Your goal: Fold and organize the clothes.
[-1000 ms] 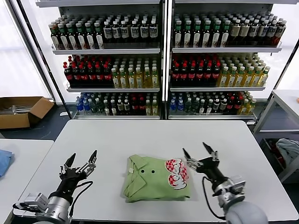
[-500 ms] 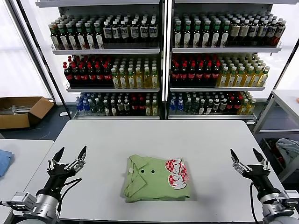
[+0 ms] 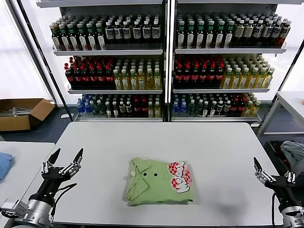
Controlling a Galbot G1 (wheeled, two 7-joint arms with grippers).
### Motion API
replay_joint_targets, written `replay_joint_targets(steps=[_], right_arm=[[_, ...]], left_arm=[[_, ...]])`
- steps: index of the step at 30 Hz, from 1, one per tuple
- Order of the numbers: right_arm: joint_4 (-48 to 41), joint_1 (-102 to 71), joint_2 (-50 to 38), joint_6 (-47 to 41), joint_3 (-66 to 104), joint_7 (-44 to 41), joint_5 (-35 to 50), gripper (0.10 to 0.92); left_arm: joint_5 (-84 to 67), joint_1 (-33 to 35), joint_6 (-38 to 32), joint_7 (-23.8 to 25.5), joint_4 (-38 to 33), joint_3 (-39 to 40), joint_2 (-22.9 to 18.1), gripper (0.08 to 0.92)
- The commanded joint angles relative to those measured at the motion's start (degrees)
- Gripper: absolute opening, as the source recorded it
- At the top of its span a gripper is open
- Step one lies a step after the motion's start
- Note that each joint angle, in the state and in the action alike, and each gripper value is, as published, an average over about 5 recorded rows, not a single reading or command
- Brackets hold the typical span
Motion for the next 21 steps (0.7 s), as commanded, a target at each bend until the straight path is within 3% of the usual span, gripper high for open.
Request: replay_joint_targets(steps=[1, 21], right_arm=[[-2.99, -0.41, 1.19, 0.76, 4.18, -1.62, -0.24, 0.823], [-6.13, 0.92, 0.7, 0.22, 8.52, -1.68, 2.69, 0.823]], left_arm=[[-0.48, 0.02, -1.63, 5.04, 0.38, -2.7, -0.67, 0.823], [-1.01, 1.19, -1.66, 6.74, -0.41, -6.24, -1.86, 0.823]])
